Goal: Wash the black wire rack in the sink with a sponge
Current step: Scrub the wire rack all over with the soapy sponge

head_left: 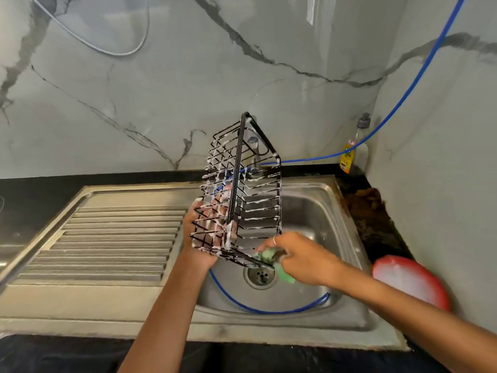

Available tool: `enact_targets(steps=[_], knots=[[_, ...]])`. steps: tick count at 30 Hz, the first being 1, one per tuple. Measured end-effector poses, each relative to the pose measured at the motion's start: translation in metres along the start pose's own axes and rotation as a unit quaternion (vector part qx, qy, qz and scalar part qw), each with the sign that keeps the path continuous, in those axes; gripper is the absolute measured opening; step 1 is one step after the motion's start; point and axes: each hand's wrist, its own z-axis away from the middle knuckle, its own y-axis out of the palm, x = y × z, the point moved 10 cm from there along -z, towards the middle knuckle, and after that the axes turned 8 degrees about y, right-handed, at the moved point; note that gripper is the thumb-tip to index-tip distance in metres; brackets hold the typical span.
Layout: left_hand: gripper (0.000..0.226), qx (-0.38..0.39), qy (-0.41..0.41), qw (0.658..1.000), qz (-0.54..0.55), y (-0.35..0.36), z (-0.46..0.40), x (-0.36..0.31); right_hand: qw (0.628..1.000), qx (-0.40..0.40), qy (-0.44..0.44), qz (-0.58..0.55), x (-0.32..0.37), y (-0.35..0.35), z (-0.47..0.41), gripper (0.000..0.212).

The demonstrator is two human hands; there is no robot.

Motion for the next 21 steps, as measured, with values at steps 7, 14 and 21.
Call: enact_targets(steps=[7, 14, 21], knots=[[0.034, -0.067, 0.064, 0.987, -0.133, -0.008, 0.016, 0.022, 0.929, 0.065, 0.024, -0.364, 0.016, 0.009, 0.019, 0.042], [0.042, -0.136, 0.08, 0.969, -0.189, -0.047, 0.032, 0.02, 0.936, -0.135, 0.069, -0.317, -0.064, -0.031, 0.051, 0.041], [0.042, -0.194, 0.046, 0.963, -0.184, -0.089, 0.045, 0.036, 0.898, -0.359, 0.25, -0.054, -0.181, -0.085, 0.119, 0.033]])
